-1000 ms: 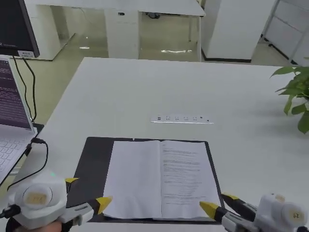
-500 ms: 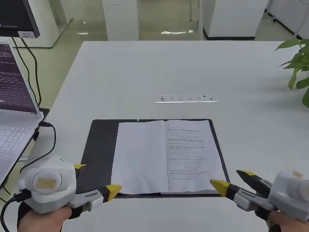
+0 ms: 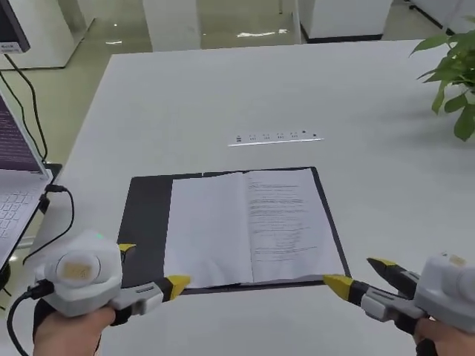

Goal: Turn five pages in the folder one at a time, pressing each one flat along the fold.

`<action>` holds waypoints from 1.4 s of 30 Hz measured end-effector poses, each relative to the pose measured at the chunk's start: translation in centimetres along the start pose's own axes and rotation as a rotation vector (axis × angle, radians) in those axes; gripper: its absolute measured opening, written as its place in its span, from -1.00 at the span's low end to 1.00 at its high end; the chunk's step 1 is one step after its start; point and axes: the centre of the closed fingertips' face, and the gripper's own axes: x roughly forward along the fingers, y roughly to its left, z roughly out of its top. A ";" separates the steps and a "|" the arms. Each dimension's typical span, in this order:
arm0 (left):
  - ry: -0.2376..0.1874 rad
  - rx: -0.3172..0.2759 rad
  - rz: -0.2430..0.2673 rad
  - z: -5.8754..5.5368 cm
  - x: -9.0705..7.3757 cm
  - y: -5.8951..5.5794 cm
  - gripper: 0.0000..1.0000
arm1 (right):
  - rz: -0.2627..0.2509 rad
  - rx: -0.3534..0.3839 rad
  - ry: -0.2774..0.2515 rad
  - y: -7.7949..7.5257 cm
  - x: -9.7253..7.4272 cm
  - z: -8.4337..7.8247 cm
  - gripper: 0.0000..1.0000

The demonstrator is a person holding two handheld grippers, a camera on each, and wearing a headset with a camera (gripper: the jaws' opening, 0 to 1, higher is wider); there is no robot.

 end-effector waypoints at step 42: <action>0.092 0.034 -0.283 2.1 10.0 -10.5 0.40 | 0.037 0.094 0.034 -0.5 -1.7 -2.4 0.54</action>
